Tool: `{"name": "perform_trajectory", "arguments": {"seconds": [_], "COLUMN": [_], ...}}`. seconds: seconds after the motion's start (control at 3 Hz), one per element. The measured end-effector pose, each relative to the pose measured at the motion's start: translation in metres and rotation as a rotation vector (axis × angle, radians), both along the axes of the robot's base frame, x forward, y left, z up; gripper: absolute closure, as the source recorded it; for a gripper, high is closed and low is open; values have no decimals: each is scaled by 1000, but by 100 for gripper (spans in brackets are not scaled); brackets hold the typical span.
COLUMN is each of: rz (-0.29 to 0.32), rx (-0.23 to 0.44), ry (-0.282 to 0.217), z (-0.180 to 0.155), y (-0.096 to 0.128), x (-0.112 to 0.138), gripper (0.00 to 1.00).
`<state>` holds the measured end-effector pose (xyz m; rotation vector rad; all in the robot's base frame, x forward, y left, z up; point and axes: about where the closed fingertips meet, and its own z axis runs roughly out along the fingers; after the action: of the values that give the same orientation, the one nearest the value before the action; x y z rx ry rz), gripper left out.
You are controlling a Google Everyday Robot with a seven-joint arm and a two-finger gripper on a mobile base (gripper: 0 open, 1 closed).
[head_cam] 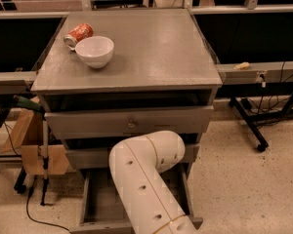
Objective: Pick blue plastic bottle from bottom drawer and place on counter
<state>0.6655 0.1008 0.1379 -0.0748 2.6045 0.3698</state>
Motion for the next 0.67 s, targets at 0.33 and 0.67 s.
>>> {"name": "perform_trajectory", "arguments": {"seconds": [0.33,0.67], "rz": [3,12], "rx": [-21,-34], "ry": [-1,0], "z": [1,1], "y": [3,5], "x": [-2,-3], "gripper": [100,100]}}
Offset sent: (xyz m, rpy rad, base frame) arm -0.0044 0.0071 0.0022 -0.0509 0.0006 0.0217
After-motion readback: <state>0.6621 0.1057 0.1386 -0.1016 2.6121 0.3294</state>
